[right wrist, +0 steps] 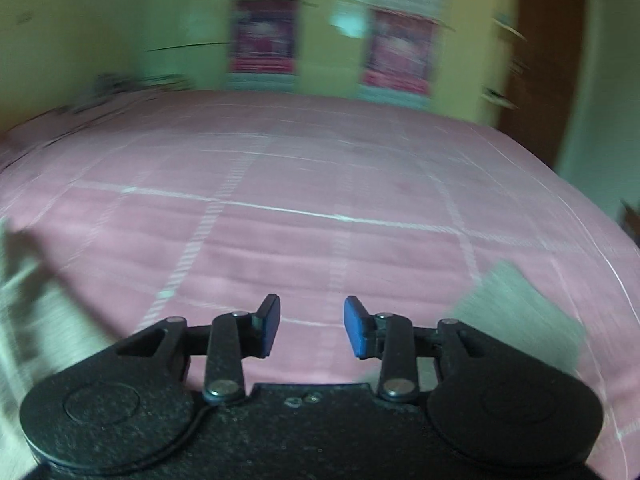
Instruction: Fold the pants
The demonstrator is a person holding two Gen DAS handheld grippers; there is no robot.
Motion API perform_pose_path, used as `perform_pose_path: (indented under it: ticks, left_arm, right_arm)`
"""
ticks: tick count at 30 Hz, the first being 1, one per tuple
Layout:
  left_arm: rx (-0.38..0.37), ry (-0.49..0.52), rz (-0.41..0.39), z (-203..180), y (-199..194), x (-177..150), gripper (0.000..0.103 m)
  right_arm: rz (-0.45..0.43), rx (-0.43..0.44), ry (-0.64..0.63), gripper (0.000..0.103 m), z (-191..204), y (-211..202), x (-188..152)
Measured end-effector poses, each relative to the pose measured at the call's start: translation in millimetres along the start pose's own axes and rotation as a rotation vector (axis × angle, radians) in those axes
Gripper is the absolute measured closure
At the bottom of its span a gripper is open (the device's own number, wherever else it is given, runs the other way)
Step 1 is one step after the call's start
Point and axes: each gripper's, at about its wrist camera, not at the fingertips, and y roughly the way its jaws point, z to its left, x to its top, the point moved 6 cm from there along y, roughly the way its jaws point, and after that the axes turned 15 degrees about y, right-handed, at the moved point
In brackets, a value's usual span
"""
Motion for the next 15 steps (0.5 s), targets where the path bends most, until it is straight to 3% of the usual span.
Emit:
perform_pose_path:
  ticks: [2, 3, 4, 7, 9, 11, 13, 15]
  left_arm:
    - [-0.023, -0.072, 0.02, -6, 16, 5, 0.062]
    - [-0.019, -0.101, 0.012, -8, 22, 6, 0.029]
    - [0.0, -0.104, -0.006, -11, 28, 8, 0.027]
    - [0.01, -0.109, -0.018, -20, 44, 13, 0.027]
    - [0.04, -0.085, 0.017, -24, 56, 16, 0.029]
    - [0.072, -0.047, 0.057, -29, 69, 18, 0.042]
    - [0.081, -0.031, 0.103, -32, 81, 19, 0.068]
    - [0.13, -0.001, 0.155, -32, 90, 16, 0.085]
  right_arm:
    - [0.011, -0.009, 0.055, 0.063, -16, 1, 3]
    - [0.013, -0.003, 0.07, 0.058, -21, 0, 3]
    - [0.01, -0.011, 0.063, 0.056, -23, -1, 2]
    - [0.009, -0.013, 0.043, 0.054, -27, -2, 0]
    - [0.011, -0.018, 0.049, 0.054, -33, -2, 1]
    - [0.013, -0.025, 0.064, 0.054, -39, -3, 4]
    - [0.011, -0.027, 0.091, 0.054, -47, -5, 5]
    - [0.016, -0.03, 0.097, 0.054, -52, -7, 3]
